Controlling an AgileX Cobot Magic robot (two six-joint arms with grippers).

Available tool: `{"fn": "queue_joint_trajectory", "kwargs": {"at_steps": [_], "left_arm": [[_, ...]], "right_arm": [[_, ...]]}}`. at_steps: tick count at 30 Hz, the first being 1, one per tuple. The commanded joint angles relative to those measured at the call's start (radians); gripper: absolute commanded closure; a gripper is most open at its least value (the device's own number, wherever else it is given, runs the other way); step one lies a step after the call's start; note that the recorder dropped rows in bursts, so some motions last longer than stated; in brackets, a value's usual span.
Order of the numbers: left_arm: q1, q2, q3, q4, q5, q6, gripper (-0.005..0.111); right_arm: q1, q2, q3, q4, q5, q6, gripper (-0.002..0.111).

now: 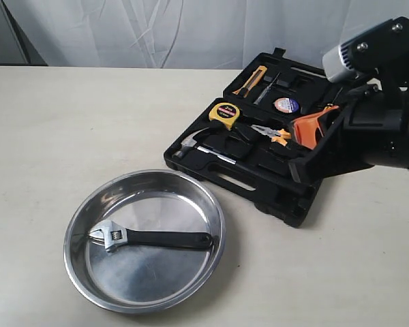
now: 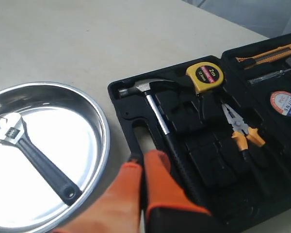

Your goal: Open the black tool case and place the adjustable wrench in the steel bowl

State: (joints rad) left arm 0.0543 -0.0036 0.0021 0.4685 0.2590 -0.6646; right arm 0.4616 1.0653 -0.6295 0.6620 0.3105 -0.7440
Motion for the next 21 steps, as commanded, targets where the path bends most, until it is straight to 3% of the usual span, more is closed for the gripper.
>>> {"fn": "queue_joint_trajectory", "kwargs": {"at_steps": [1,4,6,11,21], "left_arm": [[-0.006,0.004,-0.002,0.004,-0.006,-0.004,0.106],[-0.006,0.004,-0.002,0.004,-0.006,-0.004,0.106],[-0.006,0.004,-0.002,0.004,-0.006,-0.004,0.106],[-0.006,0.004,-0.002,0.004,-0.006,-0.004,0.106],[-0.006,0.004,-0.002,0.004,-0.006,-0.004,0.106]], "right_arm": [[0.0,-0.043,0.004,-0.002,-0.007,-0.003,0.108],[-0.037,-0.155,0.014,-0.01,-0.007,-0.003,0.108],[-0.124,-0.276,0.039,-0.002,-0.005,0.019,0.108],[-0.447,-0.679,0.218,-0.002,0.018,0.131,0.108],[-0.497,-0.916,0.45,-0.023,0.036,0.161,0.108]]}}
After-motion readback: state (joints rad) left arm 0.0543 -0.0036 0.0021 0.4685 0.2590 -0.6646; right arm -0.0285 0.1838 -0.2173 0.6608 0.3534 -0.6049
